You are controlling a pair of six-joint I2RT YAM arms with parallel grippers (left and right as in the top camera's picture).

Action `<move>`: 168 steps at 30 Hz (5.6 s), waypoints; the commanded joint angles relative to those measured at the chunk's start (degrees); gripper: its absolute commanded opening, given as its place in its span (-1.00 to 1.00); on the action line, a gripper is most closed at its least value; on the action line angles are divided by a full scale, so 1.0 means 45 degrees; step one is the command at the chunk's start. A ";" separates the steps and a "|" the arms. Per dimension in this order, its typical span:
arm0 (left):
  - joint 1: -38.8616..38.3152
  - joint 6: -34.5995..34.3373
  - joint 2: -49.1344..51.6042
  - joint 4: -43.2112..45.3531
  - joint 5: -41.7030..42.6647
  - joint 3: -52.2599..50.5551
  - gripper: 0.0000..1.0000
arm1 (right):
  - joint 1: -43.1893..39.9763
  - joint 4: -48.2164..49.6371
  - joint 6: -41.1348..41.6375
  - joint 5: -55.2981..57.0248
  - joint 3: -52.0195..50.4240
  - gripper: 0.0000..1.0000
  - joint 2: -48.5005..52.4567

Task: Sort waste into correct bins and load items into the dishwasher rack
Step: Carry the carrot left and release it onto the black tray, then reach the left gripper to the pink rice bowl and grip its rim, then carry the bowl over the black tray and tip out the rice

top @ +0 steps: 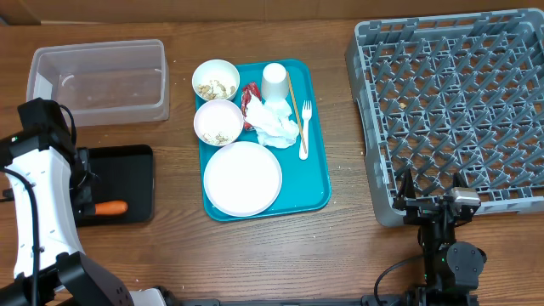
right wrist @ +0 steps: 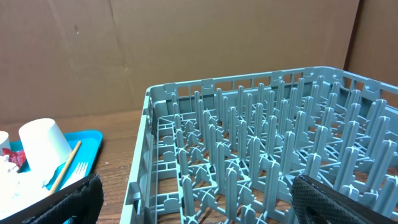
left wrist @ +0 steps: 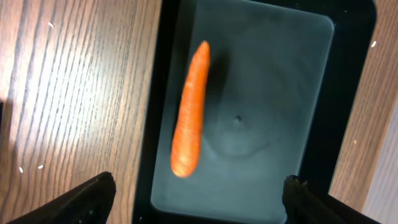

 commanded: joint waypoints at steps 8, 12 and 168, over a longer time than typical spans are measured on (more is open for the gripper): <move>-0.0019 0.3172 -0.0039 0.0058 0.1001 0.0350 0.87 | -0.0039 0.0078 -0.0005 0.0073 -0.0131 1.00 -0.0102; -0.0578 0.7611 -0.0068 0.1020 0.4012 0.0865 1.00 | -0.0039 0.0078 -0.0005 0.0078 -0.0131 1.00 -0.0102; -0.4279 1.4251 0.1350 -0.3759 0.7825 0.8437 -0.91 | -0.0039 0.0078 -0.0005 0.0073 -0.0131 1.00 -0.0102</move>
